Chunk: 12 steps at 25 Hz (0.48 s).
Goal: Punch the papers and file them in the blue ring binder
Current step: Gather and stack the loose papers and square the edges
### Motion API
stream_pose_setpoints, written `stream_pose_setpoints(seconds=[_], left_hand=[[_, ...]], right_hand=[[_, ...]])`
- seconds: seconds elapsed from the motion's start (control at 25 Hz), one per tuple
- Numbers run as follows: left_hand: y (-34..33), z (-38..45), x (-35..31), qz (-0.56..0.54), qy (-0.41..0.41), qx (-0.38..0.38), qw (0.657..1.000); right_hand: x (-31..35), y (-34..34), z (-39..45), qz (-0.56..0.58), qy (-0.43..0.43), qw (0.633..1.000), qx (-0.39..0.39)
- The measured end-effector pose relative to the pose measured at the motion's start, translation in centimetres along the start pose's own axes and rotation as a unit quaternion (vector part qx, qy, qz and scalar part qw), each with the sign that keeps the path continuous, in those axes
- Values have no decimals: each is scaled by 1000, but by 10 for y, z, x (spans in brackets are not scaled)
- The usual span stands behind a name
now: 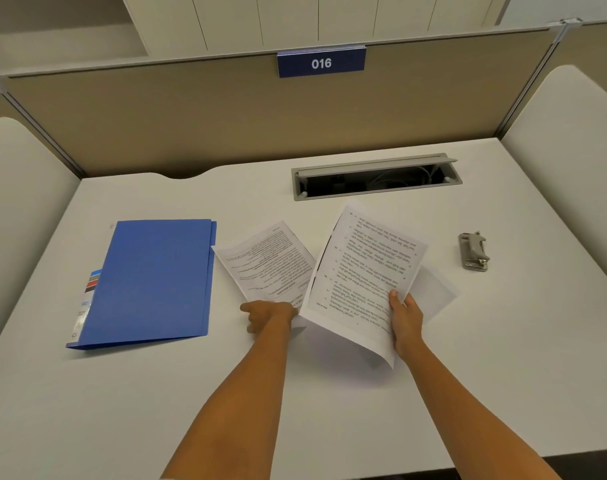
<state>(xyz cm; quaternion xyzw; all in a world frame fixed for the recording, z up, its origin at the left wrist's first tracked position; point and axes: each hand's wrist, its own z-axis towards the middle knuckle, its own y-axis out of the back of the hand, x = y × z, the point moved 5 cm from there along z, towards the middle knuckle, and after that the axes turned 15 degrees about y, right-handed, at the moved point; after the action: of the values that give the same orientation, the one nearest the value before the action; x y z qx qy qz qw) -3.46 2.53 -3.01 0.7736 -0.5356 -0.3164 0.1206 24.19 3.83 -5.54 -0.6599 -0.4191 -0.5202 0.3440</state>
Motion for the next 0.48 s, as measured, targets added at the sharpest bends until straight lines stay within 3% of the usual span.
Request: stream_pose_setpoints(seconds=[0.28,0.36,0.48], left_hand=[[45,7,-51,1,-82,-59,995],[63,-4,-78,19,-182,-105,978],[80,-40,-113,69,-369,-147,915]], right_hand=[[-11,-2,8,-122,36,990,62],[-13,-2,11,-149,39,986,60],[-13,-5,12,-193,46,978,62]])
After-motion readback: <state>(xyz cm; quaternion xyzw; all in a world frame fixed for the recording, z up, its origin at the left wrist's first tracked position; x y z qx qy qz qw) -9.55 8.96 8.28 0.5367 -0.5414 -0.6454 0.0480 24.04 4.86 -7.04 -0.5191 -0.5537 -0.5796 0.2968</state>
